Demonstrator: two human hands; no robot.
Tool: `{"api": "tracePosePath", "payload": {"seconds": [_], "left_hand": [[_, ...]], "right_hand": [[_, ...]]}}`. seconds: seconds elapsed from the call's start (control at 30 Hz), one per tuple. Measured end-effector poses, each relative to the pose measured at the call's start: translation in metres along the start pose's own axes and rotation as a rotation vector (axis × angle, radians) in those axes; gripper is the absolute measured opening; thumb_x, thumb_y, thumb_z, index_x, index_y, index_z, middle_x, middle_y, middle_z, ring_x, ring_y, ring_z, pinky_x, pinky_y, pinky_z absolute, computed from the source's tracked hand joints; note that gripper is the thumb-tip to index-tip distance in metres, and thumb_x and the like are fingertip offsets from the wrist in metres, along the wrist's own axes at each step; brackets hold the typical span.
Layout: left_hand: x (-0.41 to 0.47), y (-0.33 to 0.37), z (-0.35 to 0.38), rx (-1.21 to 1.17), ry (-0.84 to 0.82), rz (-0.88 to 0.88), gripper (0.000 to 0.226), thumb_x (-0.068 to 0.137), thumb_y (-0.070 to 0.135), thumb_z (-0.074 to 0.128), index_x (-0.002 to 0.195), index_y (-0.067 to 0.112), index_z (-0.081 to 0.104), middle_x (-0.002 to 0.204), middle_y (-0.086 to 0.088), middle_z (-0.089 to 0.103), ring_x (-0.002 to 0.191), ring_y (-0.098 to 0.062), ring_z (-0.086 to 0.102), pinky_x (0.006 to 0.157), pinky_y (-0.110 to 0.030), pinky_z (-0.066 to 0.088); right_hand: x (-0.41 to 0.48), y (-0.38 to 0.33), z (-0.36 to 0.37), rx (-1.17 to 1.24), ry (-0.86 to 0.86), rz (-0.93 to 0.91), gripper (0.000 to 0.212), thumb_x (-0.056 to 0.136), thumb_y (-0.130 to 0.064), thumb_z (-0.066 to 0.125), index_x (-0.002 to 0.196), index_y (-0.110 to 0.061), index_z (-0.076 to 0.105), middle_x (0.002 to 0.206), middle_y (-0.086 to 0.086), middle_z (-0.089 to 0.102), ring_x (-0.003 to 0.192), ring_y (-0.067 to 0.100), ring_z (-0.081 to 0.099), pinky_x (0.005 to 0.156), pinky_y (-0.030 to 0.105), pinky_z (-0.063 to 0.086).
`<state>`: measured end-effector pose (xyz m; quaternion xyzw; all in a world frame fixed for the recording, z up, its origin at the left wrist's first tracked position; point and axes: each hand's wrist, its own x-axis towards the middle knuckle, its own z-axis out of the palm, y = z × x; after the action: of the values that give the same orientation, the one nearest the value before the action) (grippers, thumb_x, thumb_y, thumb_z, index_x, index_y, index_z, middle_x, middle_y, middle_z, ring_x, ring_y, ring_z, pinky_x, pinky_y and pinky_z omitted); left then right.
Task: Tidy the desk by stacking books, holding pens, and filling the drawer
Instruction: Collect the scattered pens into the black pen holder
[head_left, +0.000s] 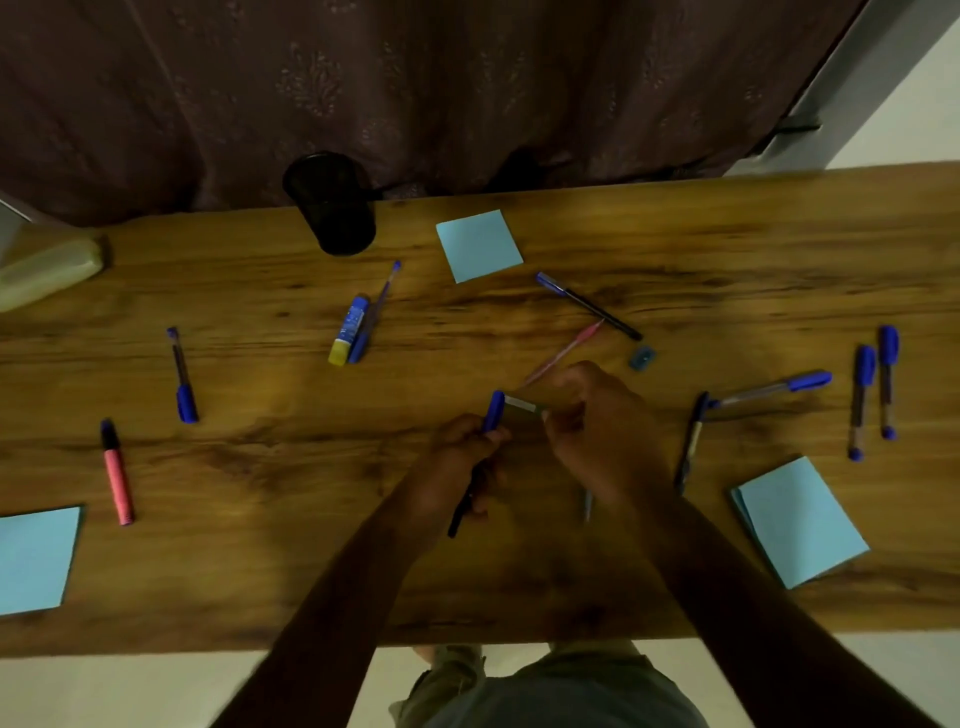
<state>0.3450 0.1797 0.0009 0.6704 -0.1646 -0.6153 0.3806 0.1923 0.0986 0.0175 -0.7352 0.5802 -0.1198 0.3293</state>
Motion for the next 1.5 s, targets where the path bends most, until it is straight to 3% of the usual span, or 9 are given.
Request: {"api": "tracePosePath", "payload": {"seconds": [0.2, 0.33, 0.5, 0.67, 0.8, 0.9, 1.07, 1.27, 1.5], "left_hand": [[0.005, 0.001, 0.004, -0.012, -0.02, 0.041, 0.021, 0.099, 0.021, 0.056, 0.114, 0.007, 0.06, 0.064, -0.002, 0.059, 0.043, -0.013, 0.042, 0.04, -0.022, 0.028], [0.005, 0.003, 0.009, 0.012, -0.044, 0.071, 0.016, 0.098, 0.017, 0.056, 0.111, 0.01, 0.062, 0.066, -0.002, 0.06, 0.047, -0.013, 0.045, 0.041, -0.023, 0.029], [0.008, 0.005, 0.015, 0.018, -0.051, 0.115, 0.016, 0.097, 0.024, 0.059, 0.108, 0.013, 0.062, 0.078, -0.004, 0.064, 0.061, -0.015, 0.055, 0.049, -0.027, 0.037], [0.008, 0.012, 0.03, -0.089, -0.145, 0.083, 0.05, 0.102, 0.048, 0.041, 0.114, 0.005, 0.063, 0.087, -0.01, 0.067, 0.074, -0.023, 0.064, 0.069, -0.037, 0.048], [0.006, 0.016, 0.03, -0.159, -0.196, 0.118, 0.039, 0.102, 0.043, 0.045, 0.109, 0.006, 0.055, 0.08, -0.011, 0.066, 0.061, -0.026, 0.061, 0.064, -0.043, 0.051], [0.005, 0.021, 0.025, -0.144, -0.119, 0.11, 0.029, 0.102, 0.035, 0.049, 0.11, 0.008, 0.055, 0.08, -0.007, 0.063, 0.048, -0.019, 0.05, 0.05, -0.033, 0.044], [0.001, 0.021, 0.015, -0.15, -0.096, 0.079, 0.019, 0.098, 0.031, 0.055, 0.104, 0.013, 0.055, 0.063, 0.001, 0.041, 0.04, -0.012, 0.028, 0.042, -0.022, 0.022], [-0.005, 0.015, 0.009, -0.17, -0.071, 0.064, 0.016, 0.095, 0.028, 0.059, 0.104, 0.014, 0.056, 0.062, 0.002, 0.038, 0.043, -0.011, 0.028, 0.042, -0.022, 0.022], [-0.011, 0.016, 0.002, -0.19, 0.005, 0.061, 0.007, 0.094, 0.021, 0.059, 0.099, 0.015, 0.059, 0.063, 0.002, 0.043, 0.047, -0.012, 0.032, 0.042, -0.023, 0.025]], "right_hand": [[-0.004, 0.035, -0.008, -0.134, -0.065, 0.19, 0.062, 0.084, -0.035, 0.074, 0.133, -0.025, 0.038, 0.128, 0.004, 0.048, 0.116, 0.028, 0.055, 0.075, 0.034, 0.042], [-0.003, 0.034, -0.004, -0.112, -0.097, 0.193, 0.053, 0.08, -0.021, 0.072, 0.126, -0.022, 0.047, 0.116, 0.003, 0.054, 0.108, 0.026, 0.057, 0.076, 0.032, 0.039], [-0.002, 0.015, -0.015, 0.082, -0.078, 0.183, 0.043, 0.082, -0.029, 0.071, 0.12, -0.03, 0.051, 0.096, -0.01, 0.061, 0.086, 0.01, 0.062, 0.074, 0.031, 0.05], [0.0, -0.012, -0.011, 0.465, -0.146, 0.155, 0.047, 0.084, -0.015, 0.076, 0.123, -0.032, 0.054, 0.094, -0.01, 0.063, 0.074, 0.012, 0.072, 0.064, 0.035, 0.063], [0.007, -0.012, -0.007, 0.451, -0.186, 0.025, 0.051, 0.083, -0.012, 0.074, 0.125, -0.033, 0.054, 0.1, -0.008, 0.072, 0.086, 0.011, 0.073, 0.073, 0.04, 0.063], [0.019, -0.01, -0.016, 0.483, -0.21, 0.003, 0.039, 0.088, -0.011, 0.071, 0.12, -0.03, 0.059, 0.099, -0.006, 0.074, 0.079, 0.01, 0.073, 0.069, 0.036, 0.063], [0.069, -0.003, -0.031, 0.17, 0.037, -0.07, 0.027, 0.09, -0.016, 0.069, 0.114, -0.029, 0.065, 0.099, -0.014, 0.068, 0.088, 0.0, 0.064, 0.077, 0.025, 0.054], [0.131, 0.004, -0.029, -0.133, 0.073, -0.063, 0.021, 0.087, -0.022, 0.069, 0.108, -0.023, 0.068, 0.101, -0.001, 0.068, 0.087, 0.019, 0.065, 0.075, 0.04, 0.058], [0.146, 0.004, -0.013, -0.337, 0.075, -0.032, 0.022, 0.087, -0.018, 0.071, 0.108, -0.018, 0.069, 0.106, 0.006, 0.065, 0.093, 0.026, 0.063, 0.073, 0.034, 0.053]]}}
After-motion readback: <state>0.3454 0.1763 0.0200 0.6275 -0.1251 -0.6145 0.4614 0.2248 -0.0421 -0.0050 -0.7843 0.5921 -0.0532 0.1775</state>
